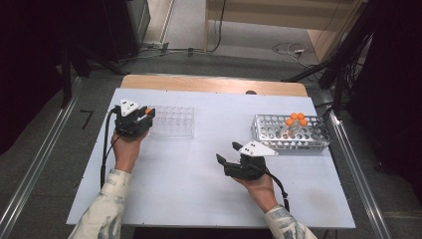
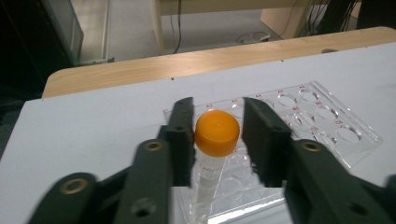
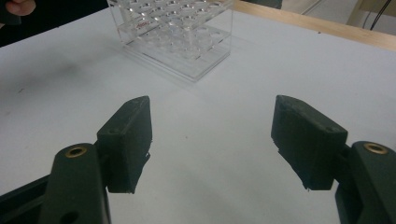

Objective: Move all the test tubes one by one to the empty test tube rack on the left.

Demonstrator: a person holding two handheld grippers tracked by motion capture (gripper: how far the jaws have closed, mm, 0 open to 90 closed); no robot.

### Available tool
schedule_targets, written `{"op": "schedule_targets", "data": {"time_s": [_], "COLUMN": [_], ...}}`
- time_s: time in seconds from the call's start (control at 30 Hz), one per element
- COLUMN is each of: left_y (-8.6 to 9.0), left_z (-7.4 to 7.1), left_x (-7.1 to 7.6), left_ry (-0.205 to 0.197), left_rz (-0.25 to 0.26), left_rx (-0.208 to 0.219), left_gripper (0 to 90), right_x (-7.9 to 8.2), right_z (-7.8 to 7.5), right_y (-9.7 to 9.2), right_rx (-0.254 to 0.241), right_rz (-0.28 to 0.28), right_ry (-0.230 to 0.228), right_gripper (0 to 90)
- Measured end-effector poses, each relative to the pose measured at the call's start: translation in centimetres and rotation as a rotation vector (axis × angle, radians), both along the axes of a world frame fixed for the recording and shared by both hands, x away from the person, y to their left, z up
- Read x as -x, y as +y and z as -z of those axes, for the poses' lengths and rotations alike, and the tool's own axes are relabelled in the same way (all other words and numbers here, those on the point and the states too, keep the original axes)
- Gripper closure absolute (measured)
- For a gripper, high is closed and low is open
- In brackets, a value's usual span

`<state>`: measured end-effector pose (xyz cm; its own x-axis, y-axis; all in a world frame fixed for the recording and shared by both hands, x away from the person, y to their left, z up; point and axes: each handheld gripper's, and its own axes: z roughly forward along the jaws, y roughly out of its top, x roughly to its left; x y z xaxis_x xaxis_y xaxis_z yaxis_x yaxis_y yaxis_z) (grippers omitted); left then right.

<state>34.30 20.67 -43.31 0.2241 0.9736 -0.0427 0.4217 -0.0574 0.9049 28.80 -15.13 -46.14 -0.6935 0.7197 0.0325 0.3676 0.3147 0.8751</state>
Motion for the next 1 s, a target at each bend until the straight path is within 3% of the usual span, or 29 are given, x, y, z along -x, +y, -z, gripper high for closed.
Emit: {"op": "schedule_targets", "data": {"time_s": [0.17,0.33,0.47,0.53,1.0], "left_y": [0.3,0.2,0.4,0.4,-1.2], "left_z": [-0.4,-1.1,-1.8,-1.9,-2.1], "left_x": [0.2,0.8,1.4,1.6,2.7], "left_ry": [-0.005,-0.016,-0.007,-0.003,-0.01], "left_rz": [-0.004,-0.057,-0.053,-0.036,0.005], "left_rx": [0.032,0.045,0.116,0.137,0.108], "left_gripper": [45.2,30.9,22.7,21.1,19.3], "right_x": [0.0,0.0,-0.1,-0.2,-1.5], "right_z": [-0.1,-0.1,-0.3,-0.5,-1.3], "right_y": [-0.1,-0.5,-1.4,-2.0,-6.4], "right_rx": [-0.003,-0.006,-0.007,-0.012,-0.04], "right_rz": [0.001,0.013,0.038,0.058,0.199], "right_ry": [-0.002,-0.005,-0.013,-0.016,-0.031], "right_gripper": [27.4,27.4,27.4,27.4,27.4]}}
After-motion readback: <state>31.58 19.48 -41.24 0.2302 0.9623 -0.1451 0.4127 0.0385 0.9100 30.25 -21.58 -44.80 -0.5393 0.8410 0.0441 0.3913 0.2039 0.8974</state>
